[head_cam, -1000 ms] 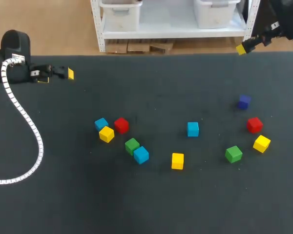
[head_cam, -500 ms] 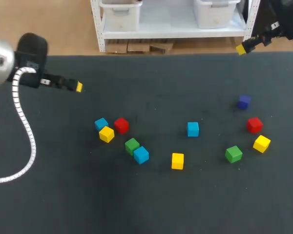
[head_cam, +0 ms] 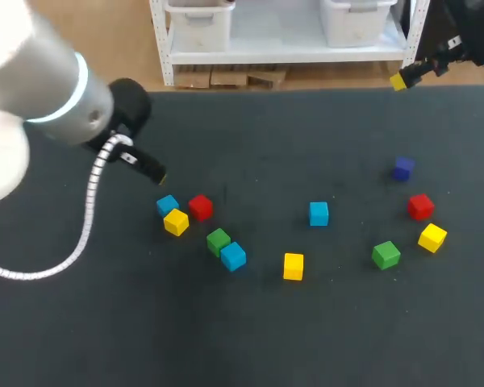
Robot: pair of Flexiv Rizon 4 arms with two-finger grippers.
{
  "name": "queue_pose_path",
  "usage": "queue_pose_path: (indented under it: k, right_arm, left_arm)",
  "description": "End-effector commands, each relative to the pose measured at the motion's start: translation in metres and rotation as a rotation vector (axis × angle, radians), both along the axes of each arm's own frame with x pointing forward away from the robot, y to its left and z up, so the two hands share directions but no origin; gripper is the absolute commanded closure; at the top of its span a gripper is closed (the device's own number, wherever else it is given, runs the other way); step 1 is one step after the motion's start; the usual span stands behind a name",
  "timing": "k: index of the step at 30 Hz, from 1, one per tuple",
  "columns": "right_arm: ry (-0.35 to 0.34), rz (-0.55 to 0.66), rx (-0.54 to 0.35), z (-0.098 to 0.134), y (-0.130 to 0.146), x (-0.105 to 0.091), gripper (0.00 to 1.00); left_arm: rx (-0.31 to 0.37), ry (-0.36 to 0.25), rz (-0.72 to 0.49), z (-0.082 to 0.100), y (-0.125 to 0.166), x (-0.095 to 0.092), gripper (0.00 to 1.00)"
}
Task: Place the blue cubes, place green cubes on the blue cubes, place the yellow cubes on the green cubes, then place the red cubes on the yellow cubes, and place purple cube on the red cubes.
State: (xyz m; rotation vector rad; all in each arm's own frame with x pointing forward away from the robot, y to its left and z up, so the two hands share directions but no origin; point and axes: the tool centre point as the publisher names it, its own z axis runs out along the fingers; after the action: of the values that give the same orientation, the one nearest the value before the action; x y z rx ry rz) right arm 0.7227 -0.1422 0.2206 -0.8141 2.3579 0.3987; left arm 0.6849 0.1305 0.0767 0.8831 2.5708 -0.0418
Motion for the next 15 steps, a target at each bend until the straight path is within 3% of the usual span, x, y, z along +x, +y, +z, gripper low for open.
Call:
queue_pose_path:
  k: [1,15]
  right_arm:
    - [-0.002,-0.002,-0.001,0.000,0.000,-0.001,0.00]
    - [-0.002,-0.002,-0.001,0.000,0.000,-0.001,0.00]
  left_arm:
    - [0.184,0.085,0.037,-0.021,-0.014,0.012,0.00]
    - [0.227,0.144,-0.027,-0.057,-0.013,0.013,0.00]
